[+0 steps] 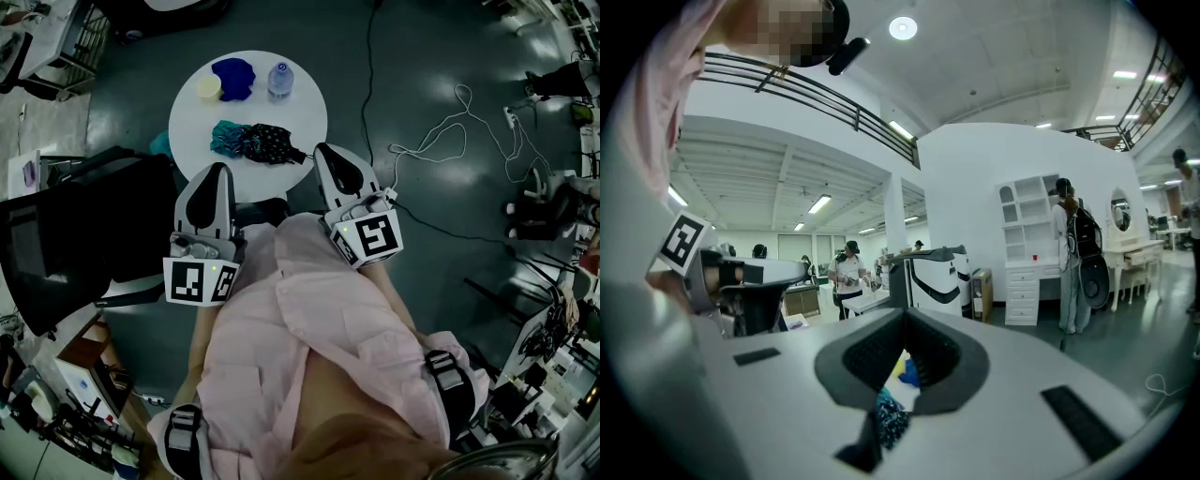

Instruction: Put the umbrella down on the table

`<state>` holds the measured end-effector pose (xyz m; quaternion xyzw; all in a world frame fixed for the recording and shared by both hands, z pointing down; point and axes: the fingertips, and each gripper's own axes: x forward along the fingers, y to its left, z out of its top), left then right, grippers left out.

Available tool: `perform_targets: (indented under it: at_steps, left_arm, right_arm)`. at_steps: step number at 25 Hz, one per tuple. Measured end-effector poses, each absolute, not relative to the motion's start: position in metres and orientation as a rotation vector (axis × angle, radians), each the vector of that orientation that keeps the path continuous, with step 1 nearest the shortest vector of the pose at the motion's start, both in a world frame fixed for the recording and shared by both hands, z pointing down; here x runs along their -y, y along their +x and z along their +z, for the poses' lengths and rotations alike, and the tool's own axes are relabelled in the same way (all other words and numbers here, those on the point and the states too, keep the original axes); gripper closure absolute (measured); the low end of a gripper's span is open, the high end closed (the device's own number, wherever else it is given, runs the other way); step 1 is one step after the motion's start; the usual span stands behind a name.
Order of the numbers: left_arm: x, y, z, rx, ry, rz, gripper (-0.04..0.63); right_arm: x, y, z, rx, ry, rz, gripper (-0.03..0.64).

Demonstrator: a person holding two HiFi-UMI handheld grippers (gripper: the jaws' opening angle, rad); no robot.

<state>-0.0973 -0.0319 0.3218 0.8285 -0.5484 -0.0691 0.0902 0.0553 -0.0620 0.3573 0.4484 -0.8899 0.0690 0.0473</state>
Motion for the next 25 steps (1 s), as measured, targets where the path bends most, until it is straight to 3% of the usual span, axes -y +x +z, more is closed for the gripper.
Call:
perform_targets:
  at_steps: [25]
  left_arm:
    - [0.0292, -0.0980, 0.3219, 1.637, 2.466, -0.198, 0.574]
  right_arm:
    - [0.0605, 0.0543, 0.3582, 2.717, 1.366, 0.212, 0.588]
